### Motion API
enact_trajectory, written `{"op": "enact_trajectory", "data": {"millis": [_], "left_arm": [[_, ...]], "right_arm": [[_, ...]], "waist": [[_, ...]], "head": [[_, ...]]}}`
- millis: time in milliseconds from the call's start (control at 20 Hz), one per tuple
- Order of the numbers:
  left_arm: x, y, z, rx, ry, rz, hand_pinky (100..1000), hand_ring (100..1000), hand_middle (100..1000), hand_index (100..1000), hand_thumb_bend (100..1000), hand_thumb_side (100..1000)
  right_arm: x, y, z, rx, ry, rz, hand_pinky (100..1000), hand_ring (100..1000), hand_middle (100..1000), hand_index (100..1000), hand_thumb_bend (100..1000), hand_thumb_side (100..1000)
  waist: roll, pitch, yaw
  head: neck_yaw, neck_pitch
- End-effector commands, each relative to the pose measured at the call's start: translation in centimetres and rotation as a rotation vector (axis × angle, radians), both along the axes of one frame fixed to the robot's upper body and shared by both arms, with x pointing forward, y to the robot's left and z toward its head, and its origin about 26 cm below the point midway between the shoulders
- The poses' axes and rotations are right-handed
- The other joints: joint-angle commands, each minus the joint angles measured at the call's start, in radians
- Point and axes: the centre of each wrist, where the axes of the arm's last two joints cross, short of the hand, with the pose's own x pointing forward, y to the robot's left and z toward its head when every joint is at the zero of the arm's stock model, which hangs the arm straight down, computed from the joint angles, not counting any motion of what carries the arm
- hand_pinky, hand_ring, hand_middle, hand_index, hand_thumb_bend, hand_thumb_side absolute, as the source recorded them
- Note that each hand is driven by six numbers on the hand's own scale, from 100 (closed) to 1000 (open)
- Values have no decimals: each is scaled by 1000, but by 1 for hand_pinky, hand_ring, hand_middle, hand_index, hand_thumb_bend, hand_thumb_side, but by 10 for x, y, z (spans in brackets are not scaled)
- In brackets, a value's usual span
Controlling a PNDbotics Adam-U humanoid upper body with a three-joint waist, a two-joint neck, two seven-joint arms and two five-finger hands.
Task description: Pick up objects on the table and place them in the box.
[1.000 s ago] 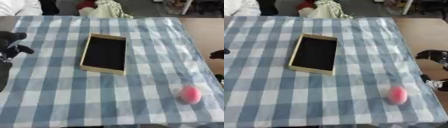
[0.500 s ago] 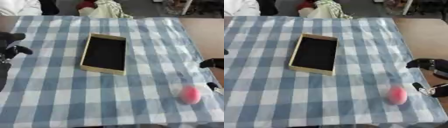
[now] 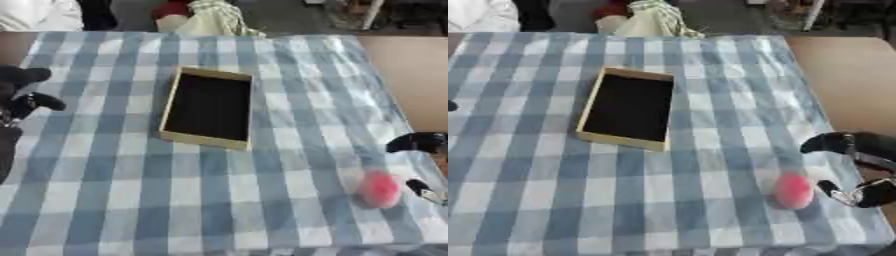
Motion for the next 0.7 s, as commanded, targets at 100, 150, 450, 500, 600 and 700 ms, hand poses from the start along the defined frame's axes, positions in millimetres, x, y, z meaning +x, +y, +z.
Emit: {"op": "enact_trajectory", "data": {"millis": [100, 150, 450, 500, 600, 700], "left_arm": [[-2, 1, 7, 19, -25, -7, 675, 849, 721, 735, 100, 601], [-2, 1, 7, 19, -24, -7, 675, 849, 721, 735, 100, 601], [-2, 0, 7, 20, -24, -10, 675, 850, 721, 735, 100, 601], [-2, 0, 7, 20, -24, -11, 675, 850, 721, 735, 100, 601], [-2, 0, 7, 21, -24, -12, 675, 850, 721, 735, 100, 601], [-2, 0, 7, 22, -23, -13, 675, 850, 721, 734, 100, 601]], "right_arm": [[3, -5, 14, -34, 18, 24, 880, 872, 878, 926, 125, 369], [3, -4, 14, -36, 22, 27, 882, 875, 880, 927, 129, 371], [8, 4, 11, -47, 46, 72, 877, 871, 877, 925, 115, 385], [9, 5, 10, -49, 50, 78, 878, 873, 878, 925, 117, 386], [11, 7, 10, -57, 57, 86, 879, 875, 879, 925, 116, 394], [13, 9, 9, -64, 57, 87, 882, 879, 881, 924, 120, 404]], "waist": [[-1, -15, -1], [-1, -15, -1], [0, -14, 2], [0, -14, 3], [0, -13, 4], [1, -12, 5]], "head": [[-3, 7], [-3, 7], [-7, 6], [-8, 7], [-9, 7], [-10, 7]]}}
